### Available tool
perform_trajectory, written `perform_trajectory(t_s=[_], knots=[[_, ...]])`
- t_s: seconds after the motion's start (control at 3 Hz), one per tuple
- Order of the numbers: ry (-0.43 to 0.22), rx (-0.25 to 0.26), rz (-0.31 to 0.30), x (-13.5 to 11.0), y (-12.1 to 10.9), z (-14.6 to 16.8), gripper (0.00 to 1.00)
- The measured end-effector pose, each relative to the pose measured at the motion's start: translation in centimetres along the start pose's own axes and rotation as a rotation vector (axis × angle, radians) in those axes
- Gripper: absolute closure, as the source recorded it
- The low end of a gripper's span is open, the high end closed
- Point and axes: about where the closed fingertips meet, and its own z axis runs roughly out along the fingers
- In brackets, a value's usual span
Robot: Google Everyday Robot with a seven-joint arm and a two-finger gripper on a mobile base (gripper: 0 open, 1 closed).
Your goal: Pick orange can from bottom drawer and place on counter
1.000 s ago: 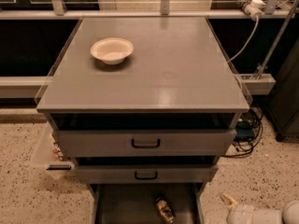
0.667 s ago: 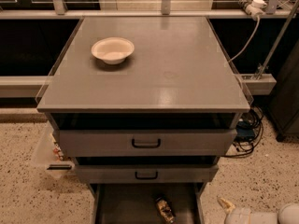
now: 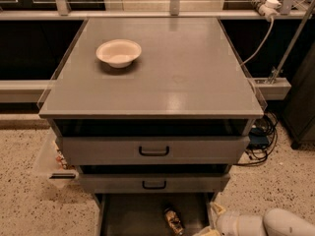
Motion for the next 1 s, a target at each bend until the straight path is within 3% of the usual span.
perform_trajectory(t_s=[0.33,0.67,1.0], knots=[[-0.026,-0.014,0.09,2.2,-2.8,6.2,0.0],[-0.032,-0.049,0.133,4.0,-2.0,8.2,0.0],[-0.032,-0.042,0.155,4.5,-3.6,9.2,0.0]])
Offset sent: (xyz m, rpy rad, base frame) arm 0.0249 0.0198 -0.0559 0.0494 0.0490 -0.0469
